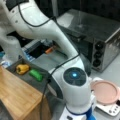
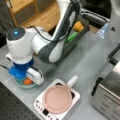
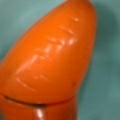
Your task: Open the drawer. Pick up the carrot. Put the carrots in the drawer.
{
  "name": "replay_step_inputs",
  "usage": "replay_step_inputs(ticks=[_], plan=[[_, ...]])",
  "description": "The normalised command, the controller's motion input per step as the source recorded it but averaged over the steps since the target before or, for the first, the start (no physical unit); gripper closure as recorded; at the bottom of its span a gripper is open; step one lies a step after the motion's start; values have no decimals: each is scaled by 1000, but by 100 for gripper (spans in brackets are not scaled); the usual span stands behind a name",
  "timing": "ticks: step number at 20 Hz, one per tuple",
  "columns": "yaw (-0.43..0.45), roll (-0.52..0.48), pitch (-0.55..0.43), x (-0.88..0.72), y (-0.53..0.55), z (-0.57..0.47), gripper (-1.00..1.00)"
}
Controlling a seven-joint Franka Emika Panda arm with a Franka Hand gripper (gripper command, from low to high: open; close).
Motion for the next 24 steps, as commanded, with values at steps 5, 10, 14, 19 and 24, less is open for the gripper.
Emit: replay_step_inputs(ticks=[5,10,14,19,24], plan=[[57,78,144,194,-112,-93,100],[51,93,95,194,-80,-161,100],[56,97,60,215,-83,-90,100],[58,107,35,211,-95,-29,100],[57,103,31,152,-126,-46,100]])
